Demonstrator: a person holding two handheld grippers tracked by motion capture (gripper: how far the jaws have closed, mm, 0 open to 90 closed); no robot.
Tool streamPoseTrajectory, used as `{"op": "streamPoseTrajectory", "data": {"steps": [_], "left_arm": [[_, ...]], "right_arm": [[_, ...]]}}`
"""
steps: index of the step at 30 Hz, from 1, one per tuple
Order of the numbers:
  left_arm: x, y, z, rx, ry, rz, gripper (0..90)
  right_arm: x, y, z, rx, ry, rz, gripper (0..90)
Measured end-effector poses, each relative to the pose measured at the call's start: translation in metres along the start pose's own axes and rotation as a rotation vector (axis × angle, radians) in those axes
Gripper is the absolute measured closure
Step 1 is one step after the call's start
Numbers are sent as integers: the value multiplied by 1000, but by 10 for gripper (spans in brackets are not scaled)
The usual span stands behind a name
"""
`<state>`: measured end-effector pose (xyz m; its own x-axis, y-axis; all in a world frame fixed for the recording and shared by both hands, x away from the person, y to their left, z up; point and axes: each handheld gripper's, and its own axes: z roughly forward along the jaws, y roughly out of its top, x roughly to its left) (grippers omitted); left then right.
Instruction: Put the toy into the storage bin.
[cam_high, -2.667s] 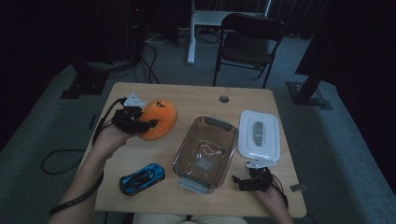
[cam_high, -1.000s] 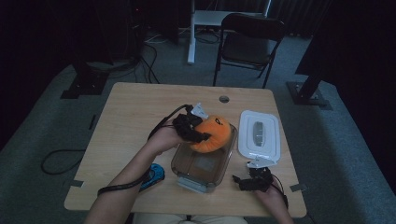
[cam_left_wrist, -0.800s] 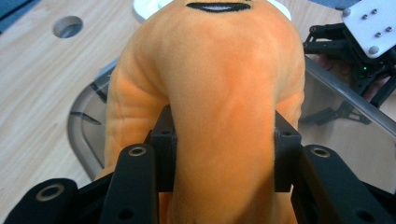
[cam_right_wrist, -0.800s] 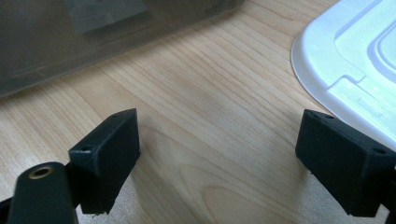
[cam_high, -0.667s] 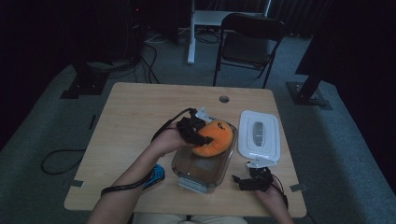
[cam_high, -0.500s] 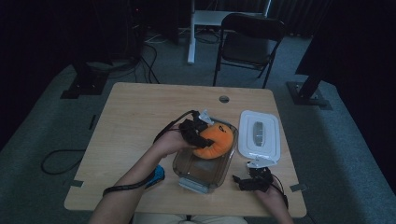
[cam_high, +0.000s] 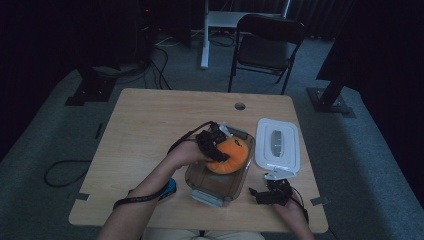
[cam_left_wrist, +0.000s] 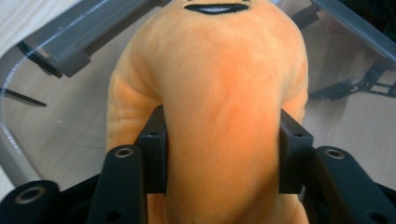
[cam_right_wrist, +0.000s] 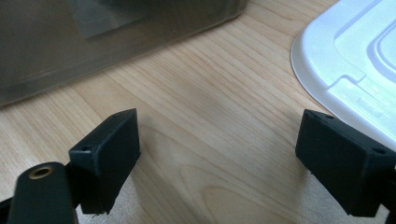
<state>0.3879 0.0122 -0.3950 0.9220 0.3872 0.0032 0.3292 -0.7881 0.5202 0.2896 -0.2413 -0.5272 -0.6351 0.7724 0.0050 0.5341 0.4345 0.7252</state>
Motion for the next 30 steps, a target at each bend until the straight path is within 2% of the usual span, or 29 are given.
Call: {"op": "streamPoseTrajectory", "data": {"steps": [8,12,16,20,21,27,30], "left_arm": [[-1,2,9,62,-10,10,454],[-2,3,11,71,-8,1,418],[-5,4,14,92,3,28,352],[-6,4,14,94,4,36,306],[-7,4,15,111,11,52,304],[-8,6,15,120,13,50,222],[-8,6,13,102,6,37,205]], "right_arm": [[0,0,0,0,0,0,132],[0,0,0,0,0,0,132],[0,0,0,-1,-1,1,132],[0,0,0,0,-2,1,132],[0,0,0,0,-2,2,132],[0,0,0,0,-1,1,132],[0,0,0,0,-2,2,132]]}}
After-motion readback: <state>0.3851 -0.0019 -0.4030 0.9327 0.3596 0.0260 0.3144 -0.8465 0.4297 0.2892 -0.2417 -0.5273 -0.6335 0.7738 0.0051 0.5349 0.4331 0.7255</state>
